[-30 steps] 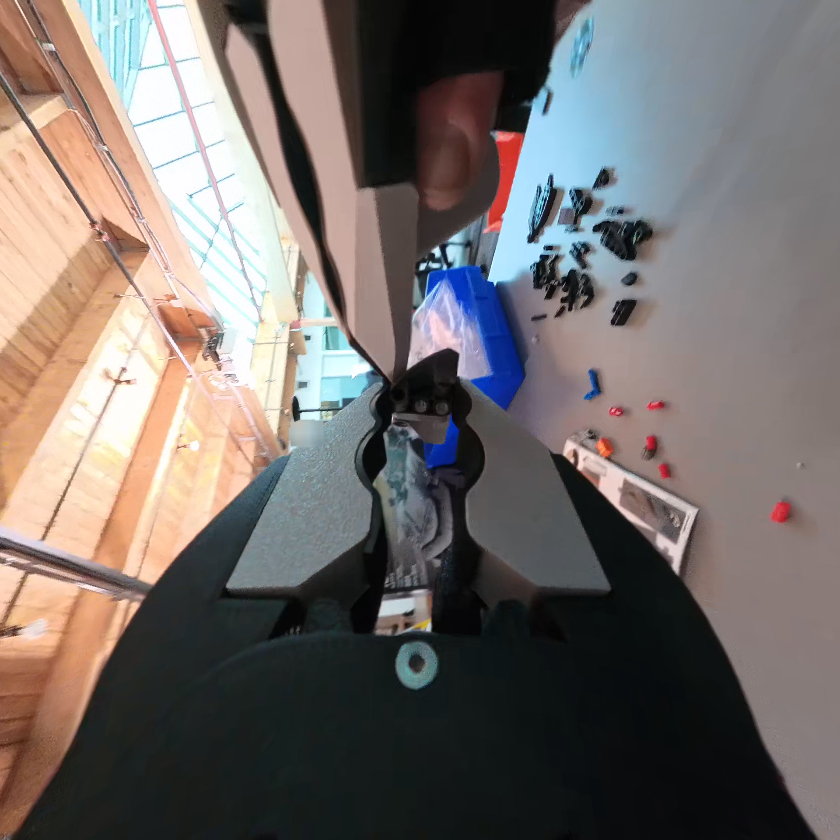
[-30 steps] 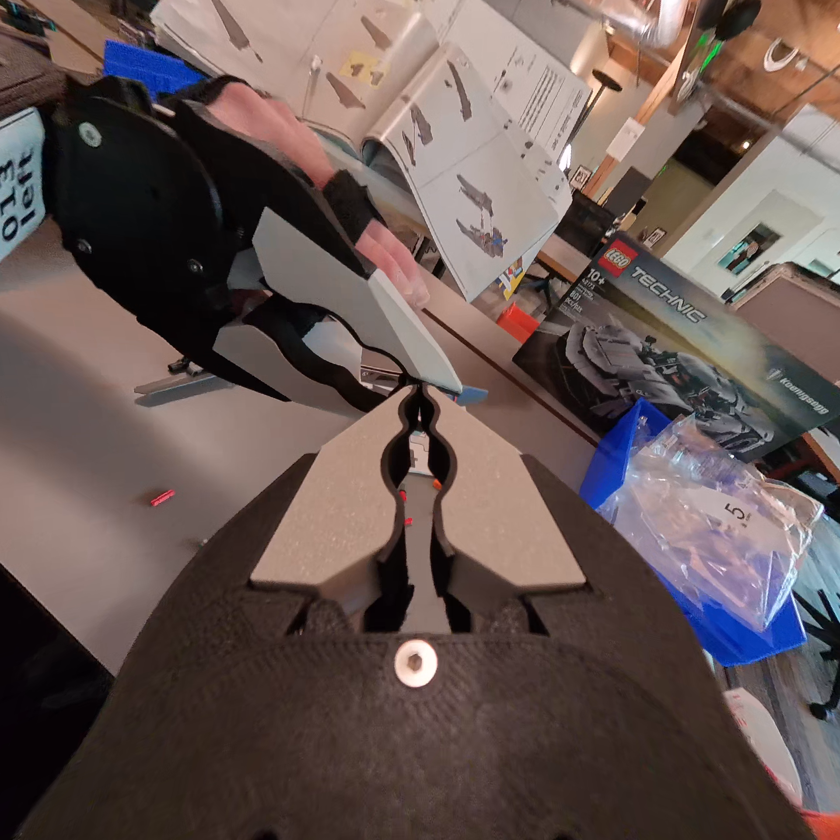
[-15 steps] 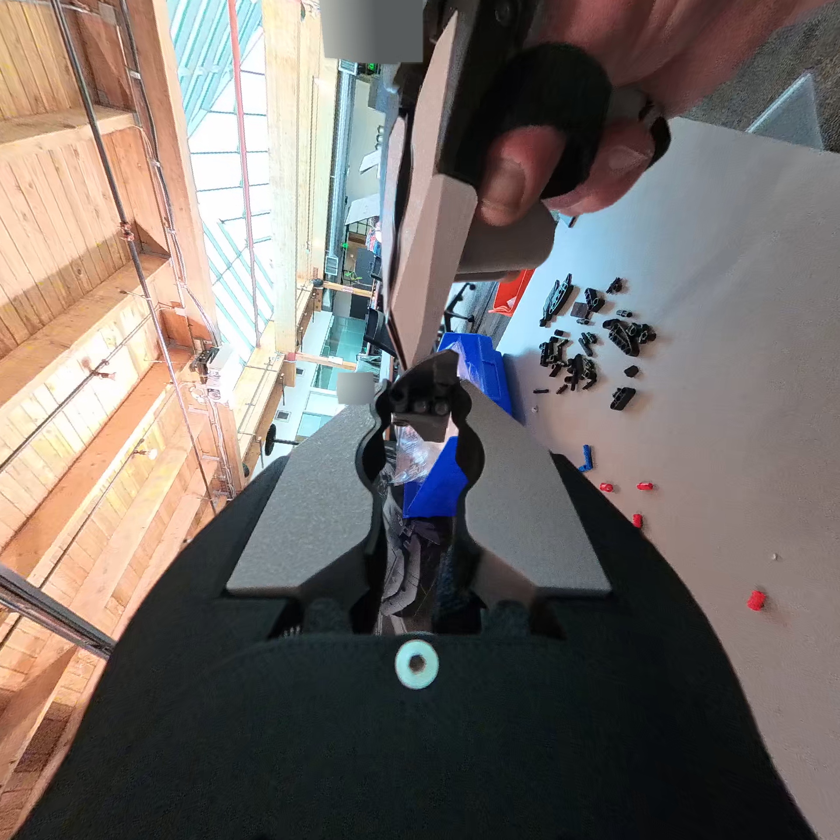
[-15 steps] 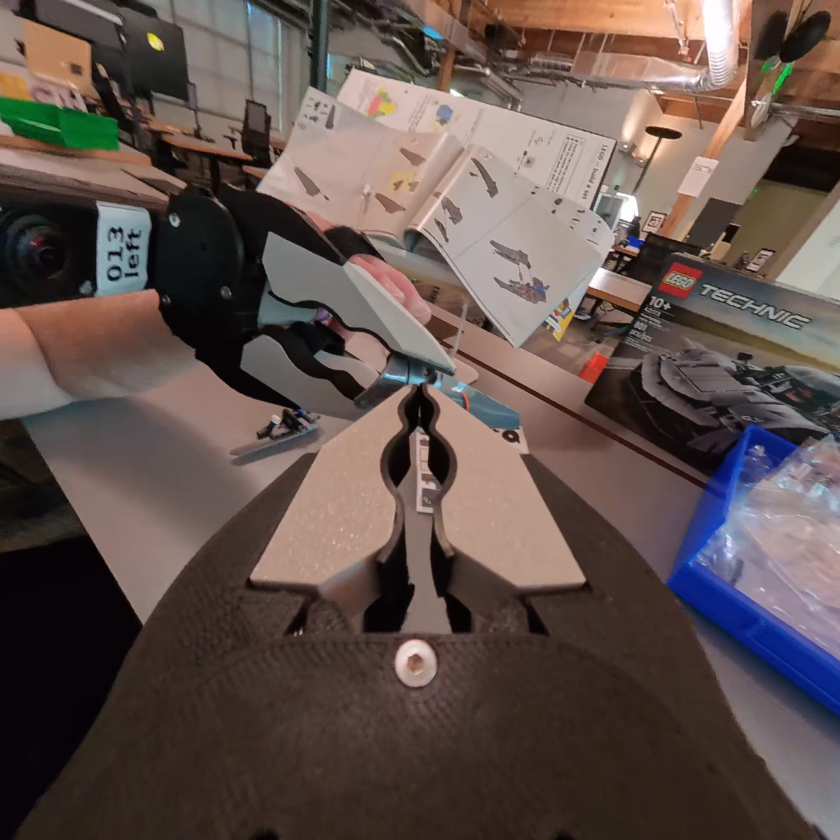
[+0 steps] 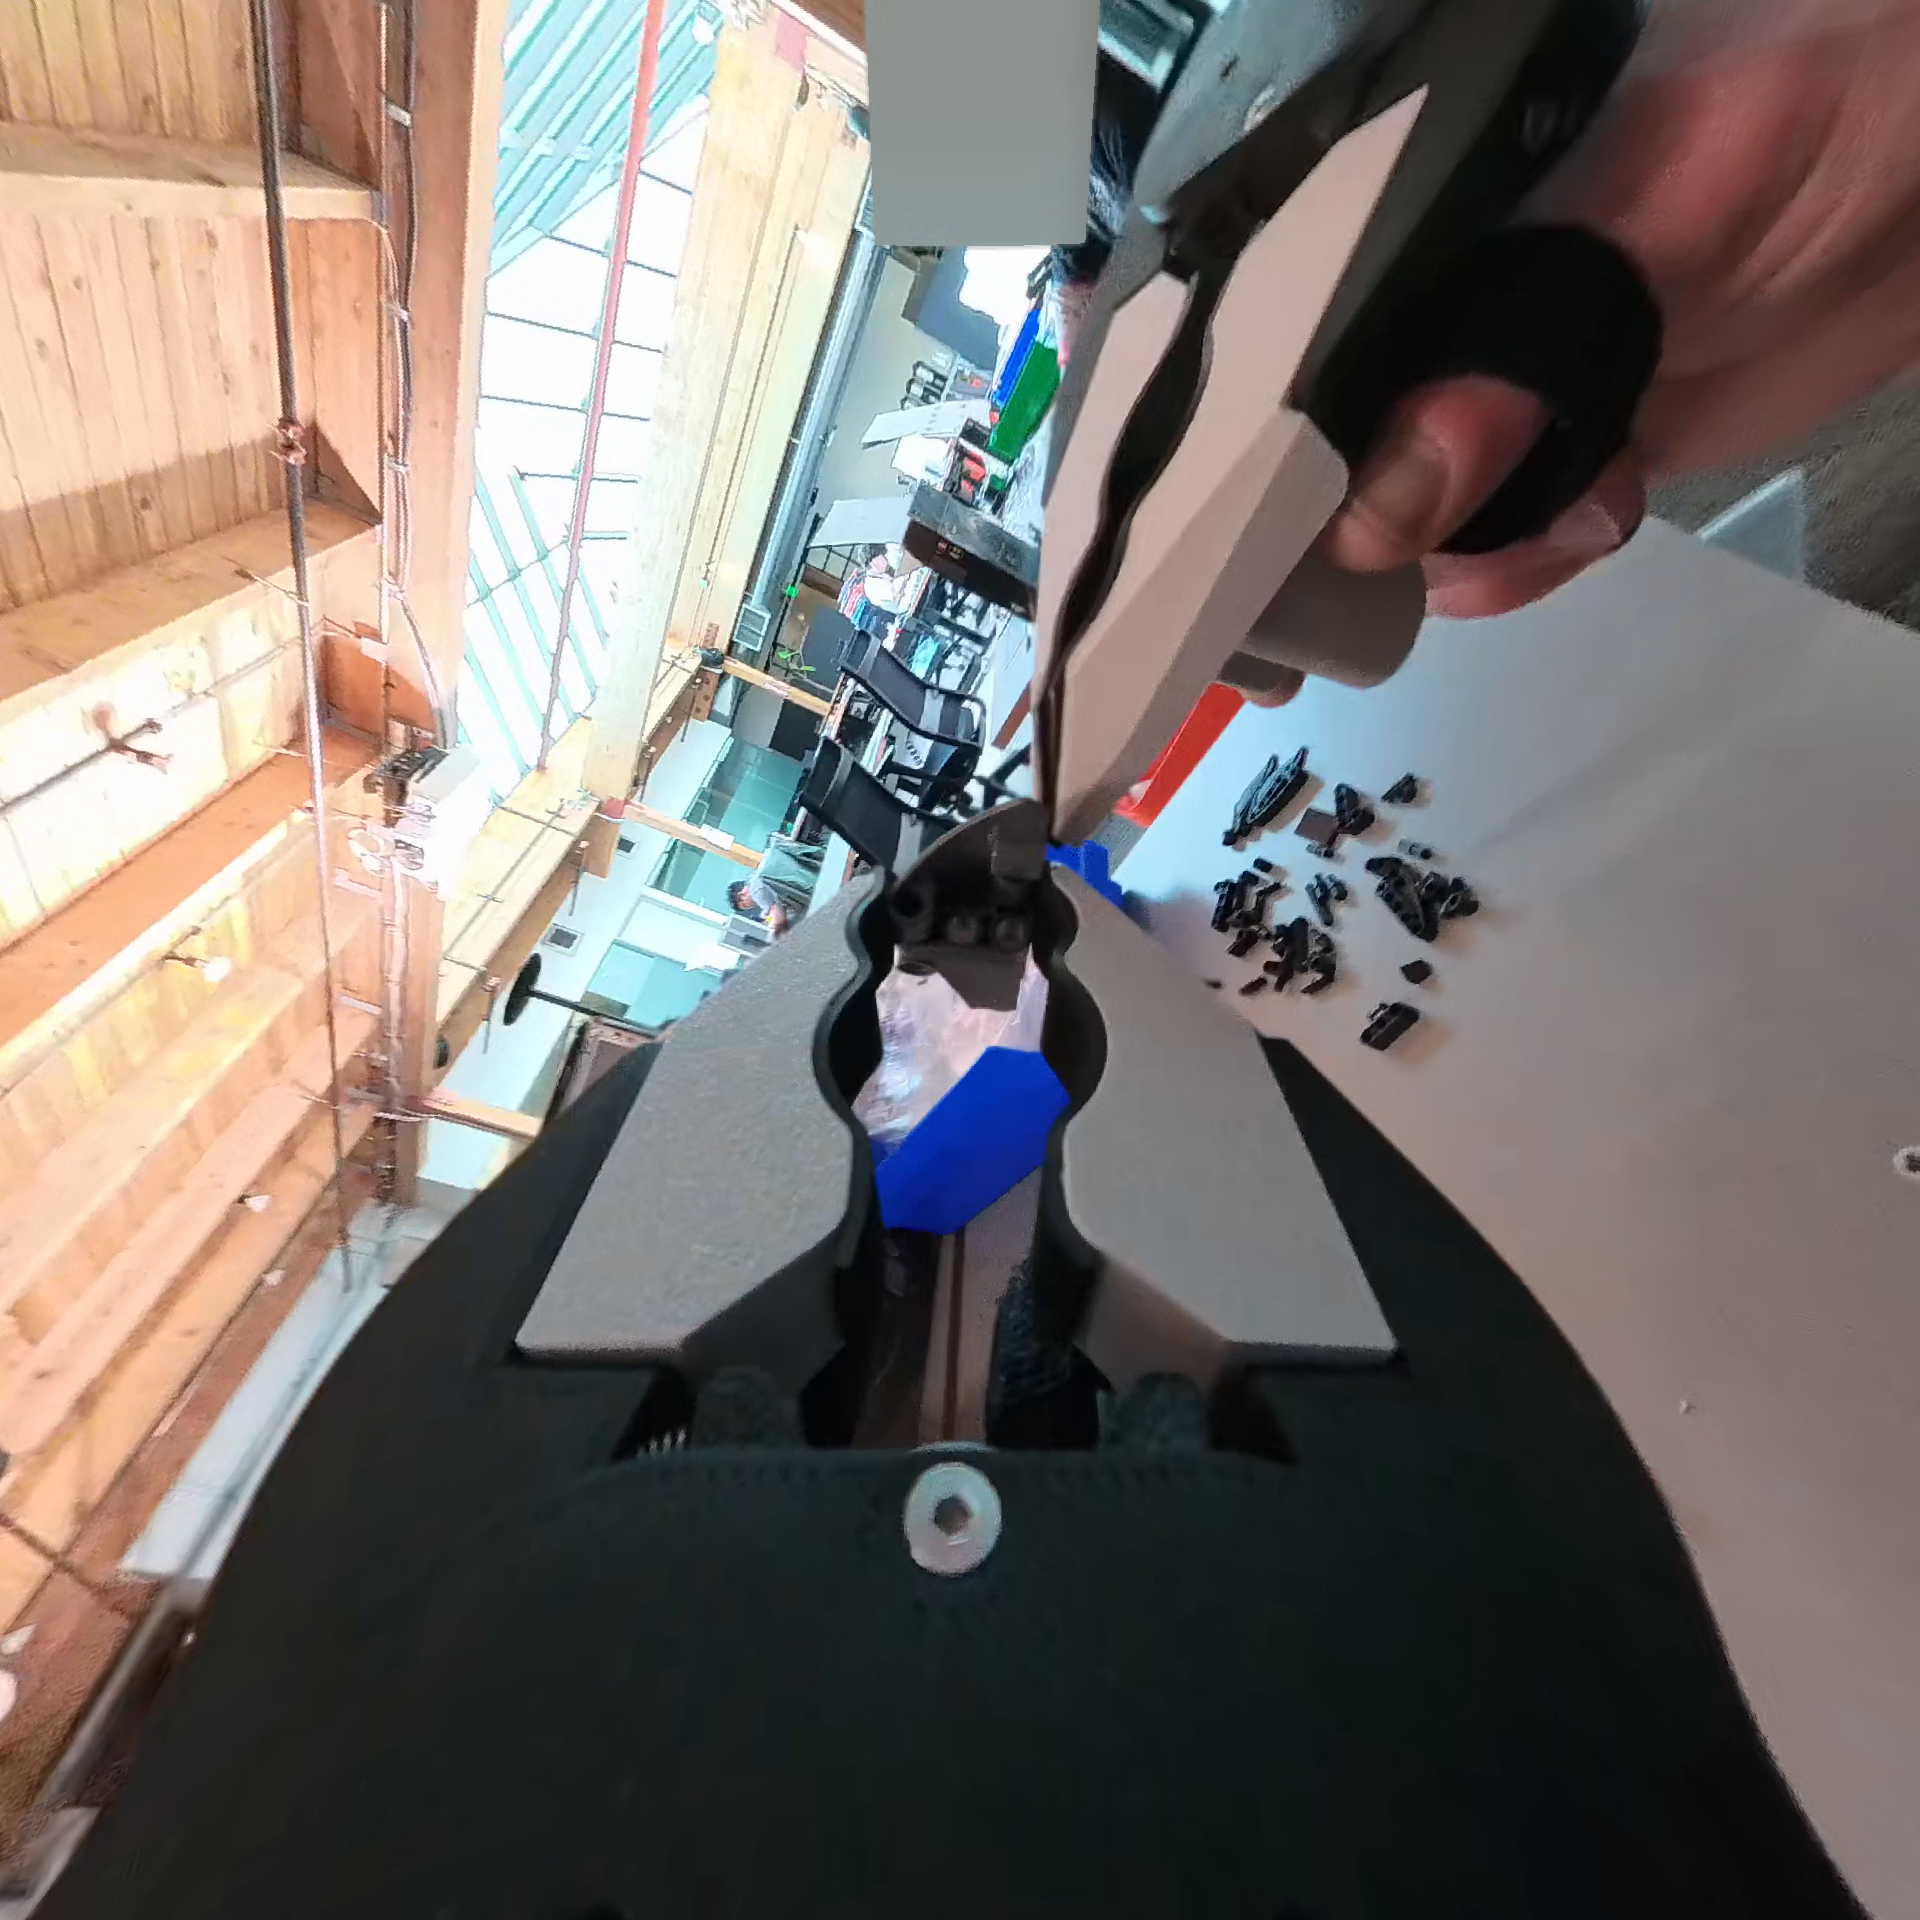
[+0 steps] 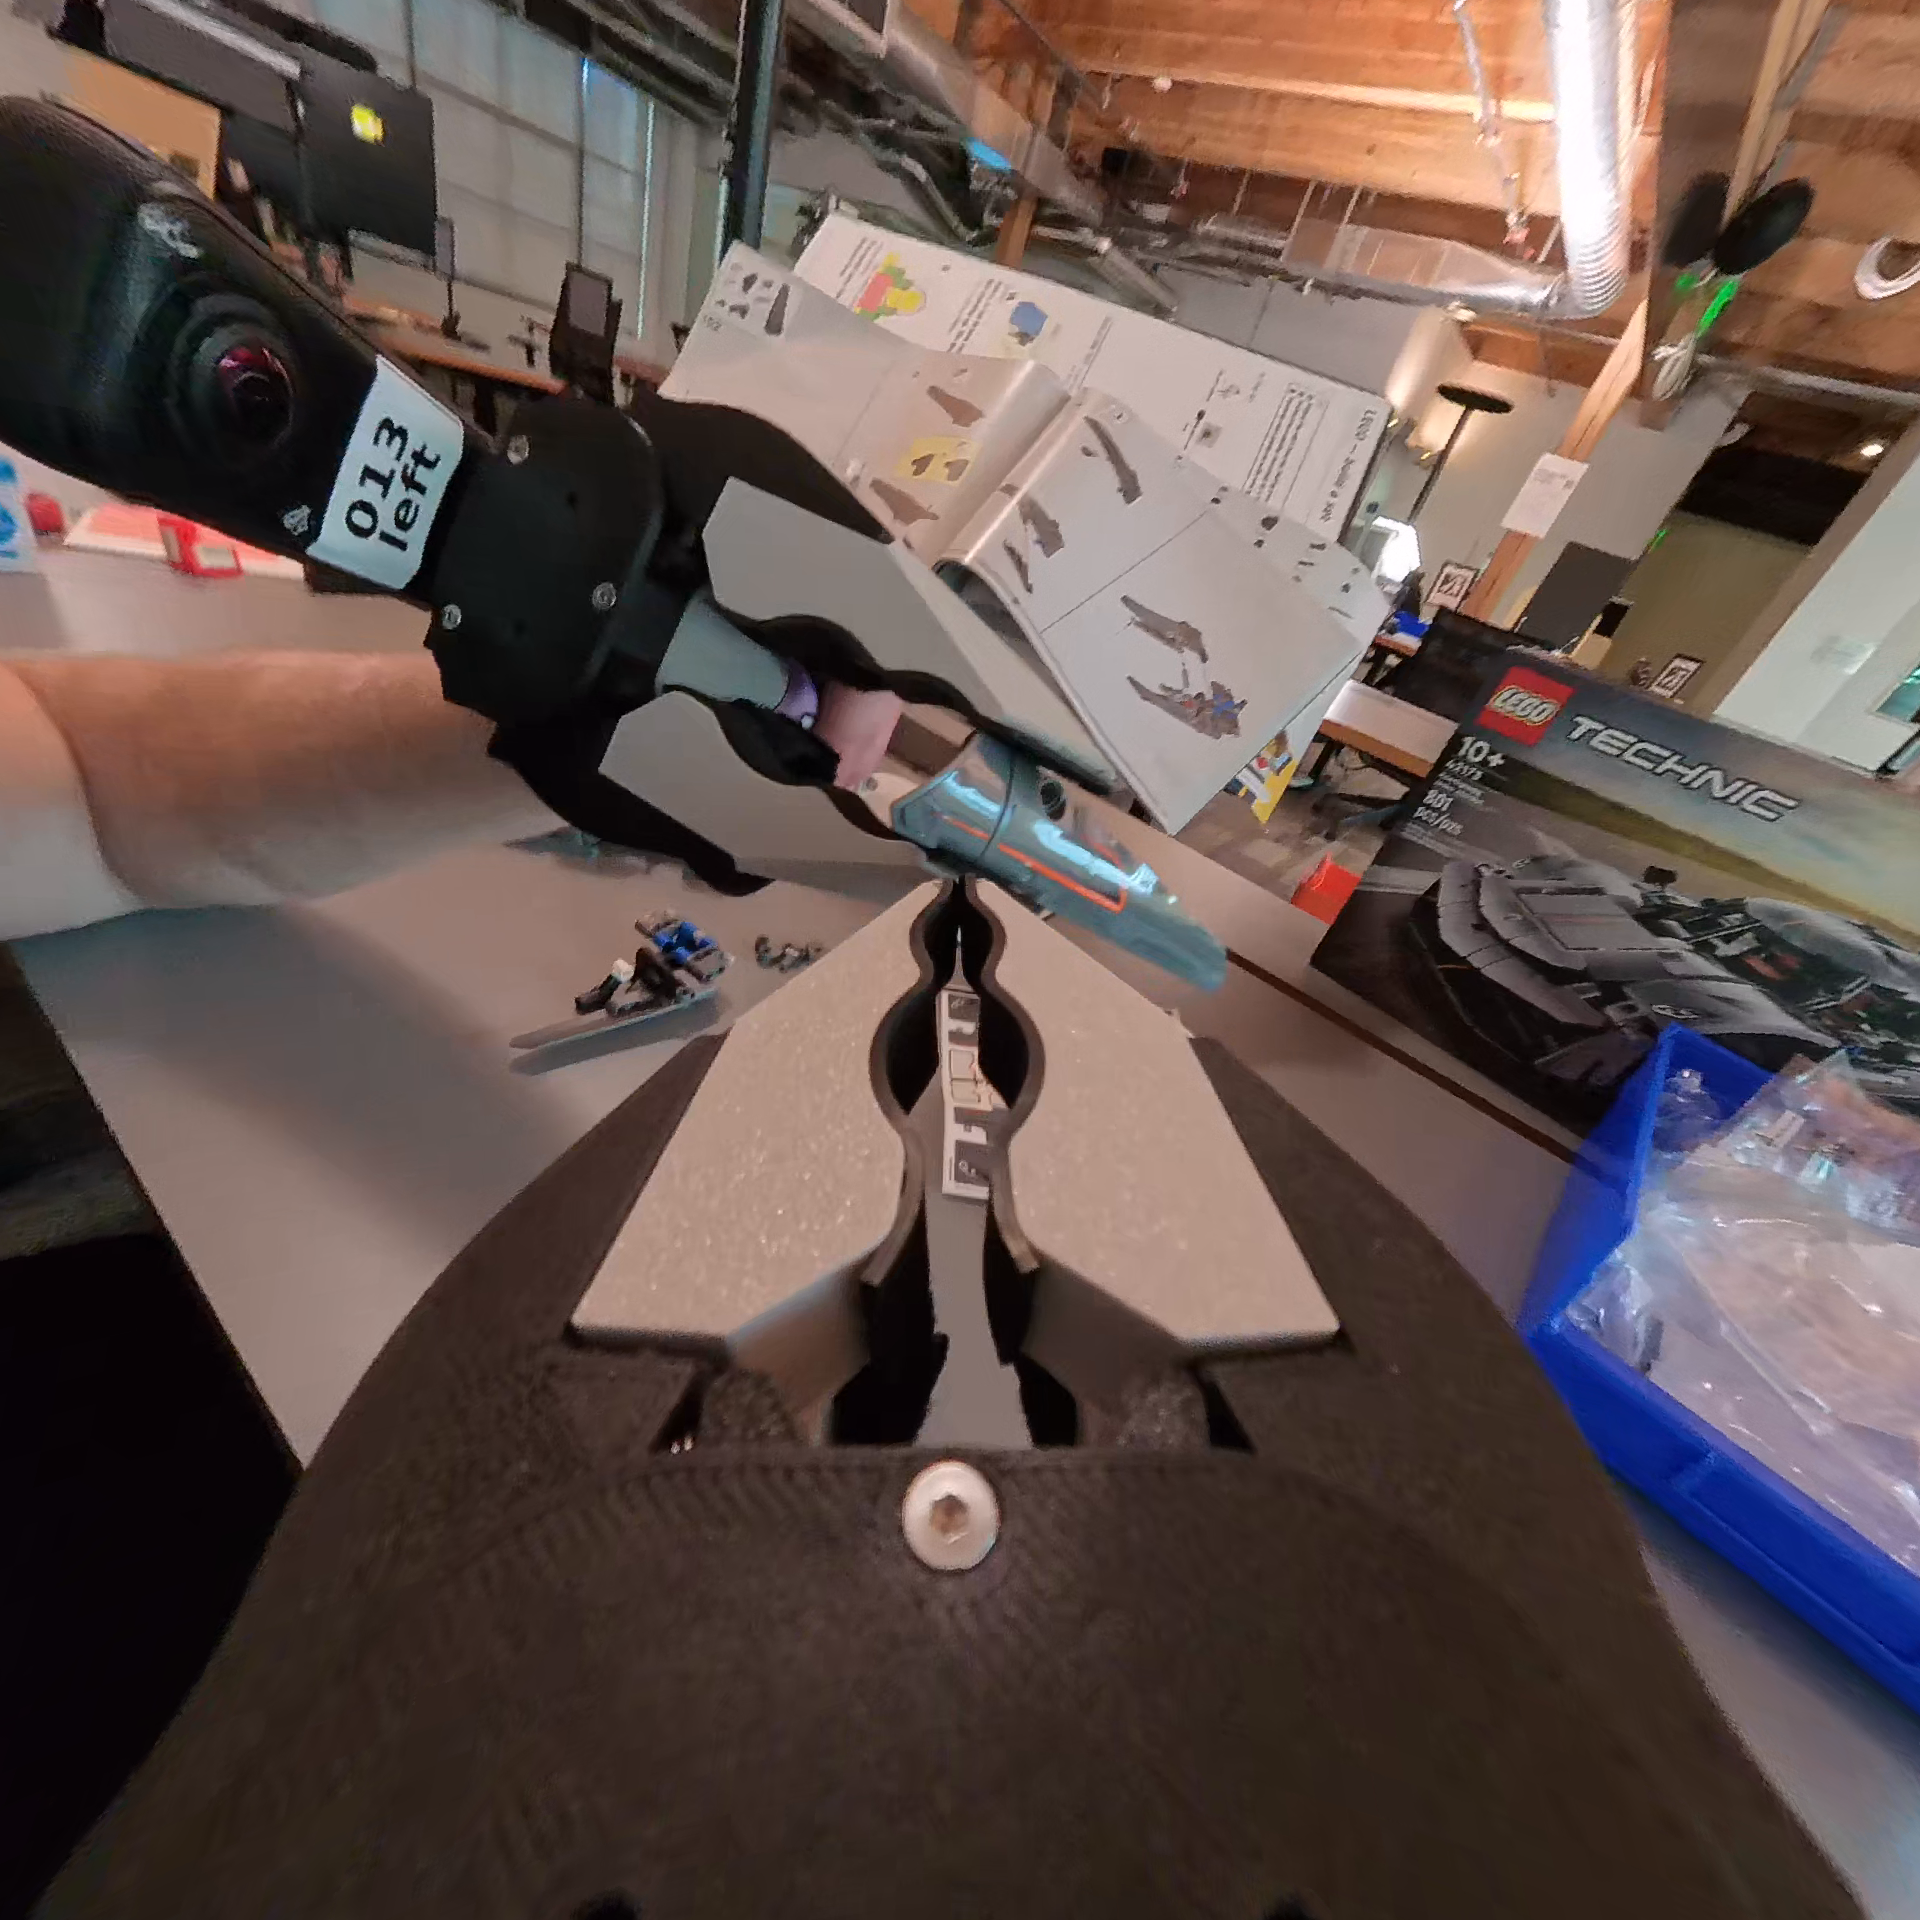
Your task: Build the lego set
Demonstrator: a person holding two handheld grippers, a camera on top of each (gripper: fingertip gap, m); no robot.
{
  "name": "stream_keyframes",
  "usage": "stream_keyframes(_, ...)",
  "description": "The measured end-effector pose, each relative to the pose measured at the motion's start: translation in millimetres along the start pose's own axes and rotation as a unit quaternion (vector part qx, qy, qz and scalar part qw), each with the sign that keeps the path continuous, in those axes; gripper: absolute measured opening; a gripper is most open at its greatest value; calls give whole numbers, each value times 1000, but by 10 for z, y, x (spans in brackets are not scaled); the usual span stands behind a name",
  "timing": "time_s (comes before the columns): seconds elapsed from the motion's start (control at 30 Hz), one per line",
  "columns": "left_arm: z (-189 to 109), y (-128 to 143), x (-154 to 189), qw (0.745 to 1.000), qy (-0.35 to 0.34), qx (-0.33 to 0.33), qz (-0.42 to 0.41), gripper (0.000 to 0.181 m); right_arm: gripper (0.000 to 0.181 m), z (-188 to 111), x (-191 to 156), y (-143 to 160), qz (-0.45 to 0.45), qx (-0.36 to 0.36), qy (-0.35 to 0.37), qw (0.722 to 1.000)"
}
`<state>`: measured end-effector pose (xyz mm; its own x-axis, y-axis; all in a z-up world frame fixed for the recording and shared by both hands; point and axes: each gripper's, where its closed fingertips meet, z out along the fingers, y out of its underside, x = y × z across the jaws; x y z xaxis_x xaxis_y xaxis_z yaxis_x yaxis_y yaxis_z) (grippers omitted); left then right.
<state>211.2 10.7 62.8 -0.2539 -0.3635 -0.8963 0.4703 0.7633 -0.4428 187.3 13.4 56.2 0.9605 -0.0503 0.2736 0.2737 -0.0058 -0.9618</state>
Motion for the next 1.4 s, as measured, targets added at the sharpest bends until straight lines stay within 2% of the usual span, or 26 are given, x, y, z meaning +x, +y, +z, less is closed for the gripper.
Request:
stream_keyframes(0.17,17,-38,32,1000,8,9,-16,23,0,-57,43,-183,-21,55,20,998)
stream_keyframes(0.27,10,-36,17,1000,7,12,-27,23,0,-21,-47,-168,-17,55,-1,998)
stream_keyframes(0.33,-8,-40,-22,999,7,19,-46,23,0,-35,-149,-146,-5,55,-40,998)
stream_keyframes(0.47,-4,-60,-15,998,11,24,-51,23,0,-85,-34,-219,3,83,-11,996)
stream_keyframes(0.67,-13,-42,-32,998,10,25,-59,23,0,-41,-161,-211,-7,79,-40,996)
stream_keyframes(0.83,10,-66,6,998,17,29,-62,23,0,-35,-37,-228,-3,89,-10,996)
stream_keyframes(0.93,-3,-45,-11,997,15,28,-67,23,0,-42,-180,-242,0,92,-56,994)
stream_keyframes(1.03,-3,-71,-11,997,17,34,-71,23,0,-63,-40,-279,-6,103,-11,995)
stream_keyframes(1.17,5,-69,16,997,22,34,-71,23,0,-17,-232,-255,-13,92,-73,993)
stream_keyframes(1.3,-11,-85,8,995,25,42,-82,23,0,-83,-61,-304,6,121,-35,992)
stream_keyframes(1.4,-7,-77,11,995,27,39,-82,23,0,-19,-46,-234,-1,103,-23,994)
